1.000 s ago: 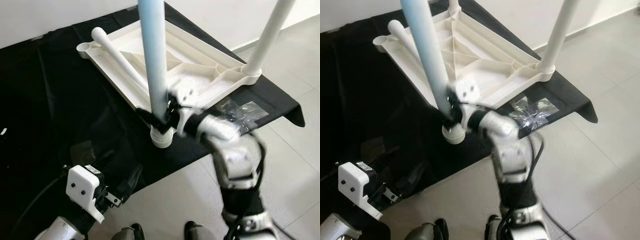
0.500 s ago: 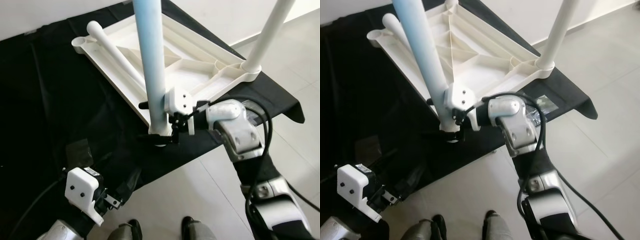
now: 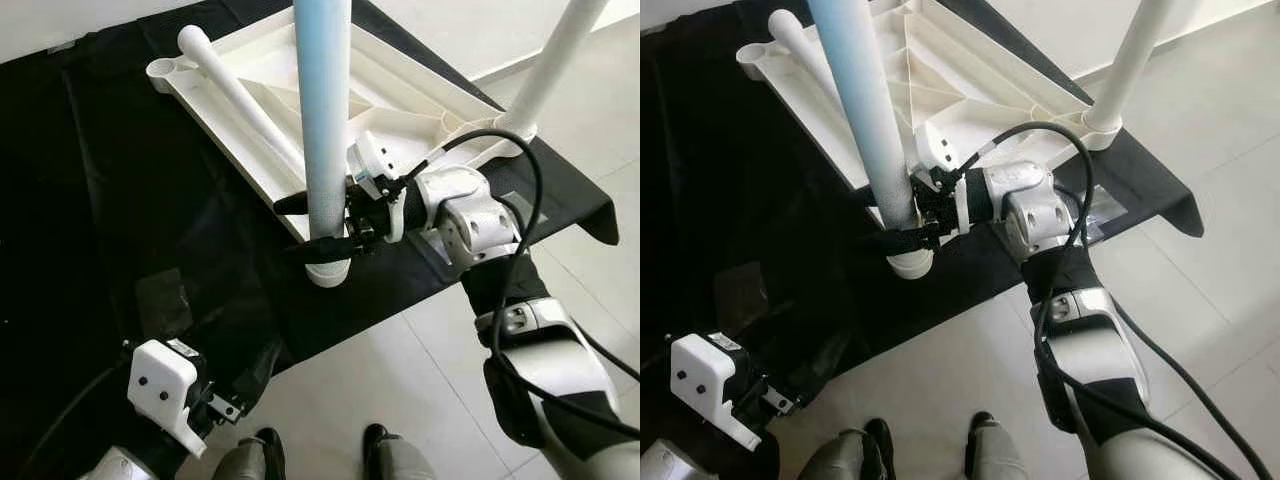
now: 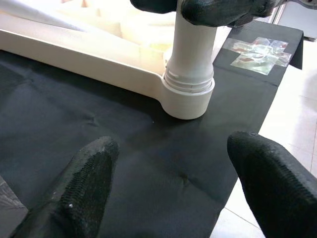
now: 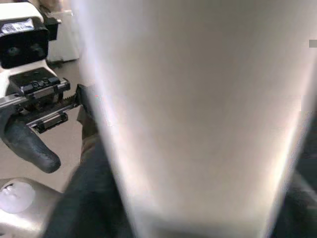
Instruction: Building children table
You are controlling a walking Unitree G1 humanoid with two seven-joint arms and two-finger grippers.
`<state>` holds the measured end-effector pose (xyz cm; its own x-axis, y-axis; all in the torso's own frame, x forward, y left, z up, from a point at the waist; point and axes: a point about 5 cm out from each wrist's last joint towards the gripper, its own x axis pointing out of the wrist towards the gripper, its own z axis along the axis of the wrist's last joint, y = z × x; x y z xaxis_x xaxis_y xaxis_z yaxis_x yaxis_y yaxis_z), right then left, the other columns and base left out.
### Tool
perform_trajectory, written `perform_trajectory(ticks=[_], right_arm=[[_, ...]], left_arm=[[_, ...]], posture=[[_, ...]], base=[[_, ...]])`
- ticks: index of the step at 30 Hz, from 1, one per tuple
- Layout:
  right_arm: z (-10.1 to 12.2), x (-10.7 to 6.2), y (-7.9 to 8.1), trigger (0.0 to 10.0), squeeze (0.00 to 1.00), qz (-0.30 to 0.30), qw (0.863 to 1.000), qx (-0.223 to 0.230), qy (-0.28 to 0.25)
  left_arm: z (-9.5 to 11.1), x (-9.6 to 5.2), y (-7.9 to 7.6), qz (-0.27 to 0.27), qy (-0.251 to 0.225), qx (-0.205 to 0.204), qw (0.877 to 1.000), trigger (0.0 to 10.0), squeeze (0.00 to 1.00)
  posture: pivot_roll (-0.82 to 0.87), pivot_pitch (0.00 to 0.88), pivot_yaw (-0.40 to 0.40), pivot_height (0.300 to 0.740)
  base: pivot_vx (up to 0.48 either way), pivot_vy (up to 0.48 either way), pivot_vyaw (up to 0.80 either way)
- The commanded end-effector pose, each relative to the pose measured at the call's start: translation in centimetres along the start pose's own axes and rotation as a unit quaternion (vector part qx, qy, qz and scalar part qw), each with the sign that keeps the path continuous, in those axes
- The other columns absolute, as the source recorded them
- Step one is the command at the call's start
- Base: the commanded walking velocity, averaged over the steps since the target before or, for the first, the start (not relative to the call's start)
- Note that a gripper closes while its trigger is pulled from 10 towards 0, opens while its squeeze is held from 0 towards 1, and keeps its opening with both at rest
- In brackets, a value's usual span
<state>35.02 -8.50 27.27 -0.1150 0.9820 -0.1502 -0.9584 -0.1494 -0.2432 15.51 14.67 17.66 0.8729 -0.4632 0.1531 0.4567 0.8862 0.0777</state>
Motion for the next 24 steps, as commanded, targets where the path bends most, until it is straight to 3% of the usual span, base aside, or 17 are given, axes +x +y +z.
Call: perform_trajectory(ticks=[1,12,13,14,15,16,17,18,19,20,21,24], right_arm=[[0.4,0.1,0.0,0.0,0.0,0.013,1.0,-0.014,-0.011],[0.6,-0.8,-0.1,0.0,0.0,-0.047,0.998,-0.037,-0.011],[0.2,-0.8,0.2,0.0,0.0,-0.09,0.995,-0.033,-0.004],[0.2,-0.8,0.2,0.0,0.0,-0.09,0.995,-0.033,-0.004],[-2.0,1.4,0.9,0.0,0.0,-0.282,0.959,0.006,0.019],[-3.9,3.1,3.4,0.0,0.0,-0.403,0.914,0.05,0.029],[-3.9,3.1,3.4,0.0,0.0,-0.403,0.914,0.05,0.029],[-4.7,3.4,5.4,0.0,0.0,-0.488,0.868,0.083,0.034],[-5.1,4.1,6.9,0.0,0.0,-0.517,0.849,0.102,0.034],[-5.1,4.1,6.9,0.0,0.0,-0.517,0.849,0.102,0.034],[-5.3,5.2,7.4,0.0,0.0,-0.502,0.859,0.099,0.028],[-5.3,5.5,7.0,0.0,0.0,-0.498,0.862,0.093,0.027]], left_arm=[[-0.1,-0.3,-0.1,-0.002,0.012,0.004,1.0,10.0,0.0],[-0.2,-0.1,-0.2,-0.003,0.011,0.002,1.0,10.0,0.0],[-0.3,-0.1,-0.2,-0.003,0.011,0.001,1.0,10.0,0.0],[-0.3,-0.1,-0.2,-0.003,0.011,0.001,1.0,10.0,0.0],[-0.3,-0.1,-0.1,-0.002,0.011,0.001,1.0,10.0,0.0],[-0.3,0.0,0.0,0.0,0.01,0.001,1.0,10.0,0.0],[-0.3,0.0,0.0,0.0,0.01,0.001,1.0,10.0,0.0],[-0.3,0.0,0.0,0.001,0.01,0.0,1.0,10.0,0.0],[-0.3,0.1,0.1,0.001,0.01,0.001,1.0,10.0,0.0],[-0.3,0.1,0.1,0.001,0.01,0.001,1.0,10.0,0.0],[-0.5,0.3,0.2,-0.001,0.012,0.001,1.0,10.0,0.0],[-0.7,0.4,0.3,-0.002,0.012,0.001,1.0,10.0,0.0]], posture=[[0.06,0.337,0.026,0.74],[0.03,0.325,0.022,0.74],[0.03,0.323,0.012,0.74],[0.03,0.323,0.012,0.74],[0.02,0.323,0.009,0.74],[0.02,0.324,0.017,0.74],[0.02,0.324,0.017,0.74],[0.02,0.323,0.02,0.74],[0.03,0.317,0.03,0.74],[0.03,0.317,0.03,0.74],[0.02,0.299,0.036,0.74],[0.02,0.285,0.029,0.74]], base=[[0.0,0.0,0.0],[0.0,0.0,0.0],[0.0,0.0,0.0],[0.0,0.0,0.0],[0.0,0.0,0.0],[0.0,0.0,0.0],[0.0,0.0,0.0],[0.0,0.0,0.0],[0.0,0.0,0.0],[0.0,0.0,0.0],[0.0,0.0,0.0],[0.0,0.0,0.0]])
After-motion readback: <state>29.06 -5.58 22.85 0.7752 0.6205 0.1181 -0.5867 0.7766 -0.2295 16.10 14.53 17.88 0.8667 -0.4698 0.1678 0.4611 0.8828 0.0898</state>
